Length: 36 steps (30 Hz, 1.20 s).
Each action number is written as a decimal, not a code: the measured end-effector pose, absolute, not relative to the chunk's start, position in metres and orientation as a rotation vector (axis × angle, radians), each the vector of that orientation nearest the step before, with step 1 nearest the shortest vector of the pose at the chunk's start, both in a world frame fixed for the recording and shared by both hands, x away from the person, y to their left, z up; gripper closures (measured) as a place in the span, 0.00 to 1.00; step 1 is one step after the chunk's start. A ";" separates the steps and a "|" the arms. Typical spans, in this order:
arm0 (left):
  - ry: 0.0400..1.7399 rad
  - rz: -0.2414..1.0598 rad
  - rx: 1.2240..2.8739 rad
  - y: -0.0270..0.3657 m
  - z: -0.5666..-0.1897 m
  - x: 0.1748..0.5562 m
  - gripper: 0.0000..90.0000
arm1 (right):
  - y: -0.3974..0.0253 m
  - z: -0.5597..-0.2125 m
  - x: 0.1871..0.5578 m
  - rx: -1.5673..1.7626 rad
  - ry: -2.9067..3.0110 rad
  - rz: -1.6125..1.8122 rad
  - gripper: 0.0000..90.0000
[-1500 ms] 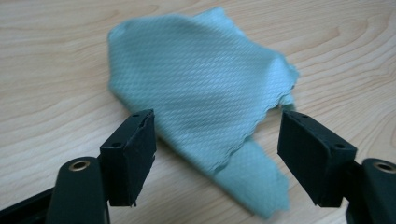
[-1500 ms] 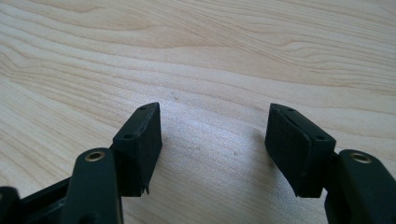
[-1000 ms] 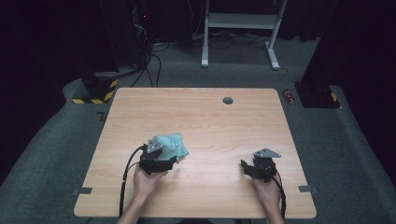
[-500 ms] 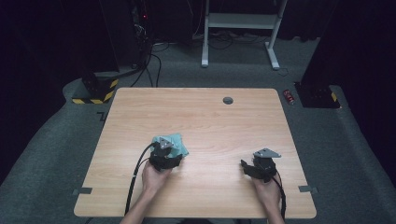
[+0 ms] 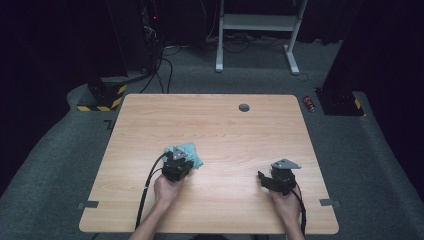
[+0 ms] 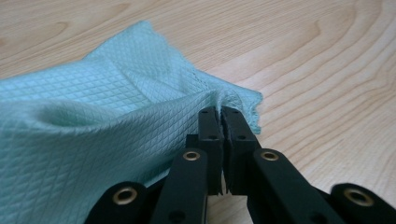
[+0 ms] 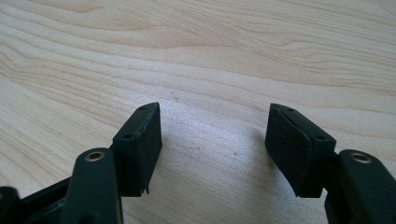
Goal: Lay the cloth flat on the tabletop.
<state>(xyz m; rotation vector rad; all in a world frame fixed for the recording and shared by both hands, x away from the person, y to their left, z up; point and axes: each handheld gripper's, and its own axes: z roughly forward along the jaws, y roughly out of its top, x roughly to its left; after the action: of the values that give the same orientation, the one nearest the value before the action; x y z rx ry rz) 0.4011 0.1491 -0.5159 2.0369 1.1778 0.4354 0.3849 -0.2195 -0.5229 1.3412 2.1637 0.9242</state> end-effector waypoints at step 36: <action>0.924 0.291 2.129 0.073 -0.514 0.402 0.98 | -0.219 -0.523 0.385 1.340 2.163 0.925 0.40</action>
<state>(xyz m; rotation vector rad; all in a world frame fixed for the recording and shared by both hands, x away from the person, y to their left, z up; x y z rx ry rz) 0.4024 0.0728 -0.5136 2.1292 0.9240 0.2913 0.3850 -0.2192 -0.5230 1.3398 2.1634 0.9248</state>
